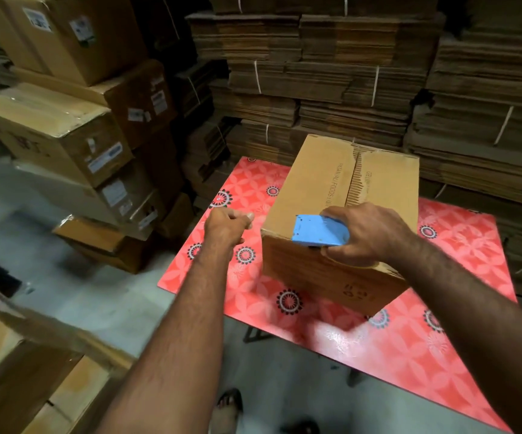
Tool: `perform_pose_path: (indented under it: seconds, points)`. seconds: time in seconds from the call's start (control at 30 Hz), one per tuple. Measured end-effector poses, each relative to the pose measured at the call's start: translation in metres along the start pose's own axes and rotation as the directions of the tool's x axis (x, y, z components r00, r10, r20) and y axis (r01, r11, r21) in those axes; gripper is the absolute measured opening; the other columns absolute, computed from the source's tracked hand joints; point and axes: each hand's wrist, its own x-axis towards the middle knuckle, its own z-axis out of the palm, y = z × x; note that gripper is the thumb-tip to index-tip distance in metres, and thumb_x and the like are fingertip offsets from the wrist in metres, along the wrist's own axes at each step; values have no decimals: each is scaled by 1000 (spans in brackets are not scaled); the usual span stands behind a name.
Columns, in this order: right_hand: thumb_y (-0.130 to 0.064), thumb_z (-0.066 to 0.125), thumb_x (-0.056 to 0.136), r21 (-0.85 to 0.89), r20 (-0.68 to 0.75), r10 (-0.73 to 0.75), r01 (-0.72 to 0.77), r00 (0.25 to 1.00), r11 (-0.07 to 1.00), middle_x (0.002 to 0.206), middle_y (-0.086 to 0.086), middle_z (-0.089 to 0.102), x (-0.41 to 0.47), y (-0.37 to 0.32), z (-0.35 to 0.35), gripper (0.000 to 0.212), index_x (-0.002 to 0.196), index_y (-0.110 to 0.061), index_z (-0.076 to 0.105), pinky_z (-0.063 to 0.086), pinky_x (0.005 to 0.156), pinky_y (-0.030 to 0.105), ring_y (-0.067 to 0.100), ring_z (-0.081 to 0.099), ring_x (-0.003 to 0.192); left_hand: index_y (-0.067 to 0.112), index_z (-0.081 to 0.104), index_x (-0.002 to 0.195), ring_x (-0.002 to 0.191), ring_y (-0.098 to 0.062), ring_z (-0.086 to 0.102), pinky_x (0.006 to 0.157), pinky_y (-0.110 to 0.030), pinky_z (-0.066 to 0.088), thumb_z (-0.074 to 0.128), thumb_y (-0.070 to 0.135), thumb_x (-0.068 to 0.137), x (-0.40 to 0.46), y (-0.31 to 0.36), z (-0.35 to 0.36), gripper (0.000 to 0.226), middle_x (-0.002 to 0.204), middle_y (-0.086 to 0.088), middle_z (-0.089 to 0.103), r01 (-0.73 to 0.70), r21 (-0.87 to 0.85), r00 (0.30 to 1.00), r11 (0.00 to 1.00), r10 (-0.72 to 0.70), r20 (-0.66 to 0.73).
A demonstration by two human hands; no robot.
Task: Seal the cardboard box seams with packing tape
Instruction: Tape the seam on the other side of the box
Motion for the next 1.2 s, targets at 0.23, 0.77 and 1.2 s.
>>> perform_pose_path:
  seconds: [0.23,0.77,1.2]
  points:
    - [-71,63,71,-77,90,38,-31,995,997,105,-3,68,9,-8,-10,70,132,-39,50,48,65,32,23,63,92,15,67,58,48,-14,44,55,-21,37,80,22,81,12,-9,-2,27,49,7,59,-42,100,996,994,33,86]
    - [-69,58,71,-132,180,118,-95,977,987,103,-5,66,31,-43,-15,63,127,-40,52,52,67,35,23,62,89,14,66,59,52,-9,46,54,-20,34,78,21,84,46,-29,-5,29,70,-4,69,-16,115,986,993,-4,167]
    - [-67,62,74,-186,277,185,-136,943,973,105,-6,65,35,-52,-21,61,129,-42,52,52,66,34,20,56,85,15,69,63,49,-12,44,51,-21,35,77,22,85,48,-37,-5,24,77,-10,73,29,65,965,997,-45,259]
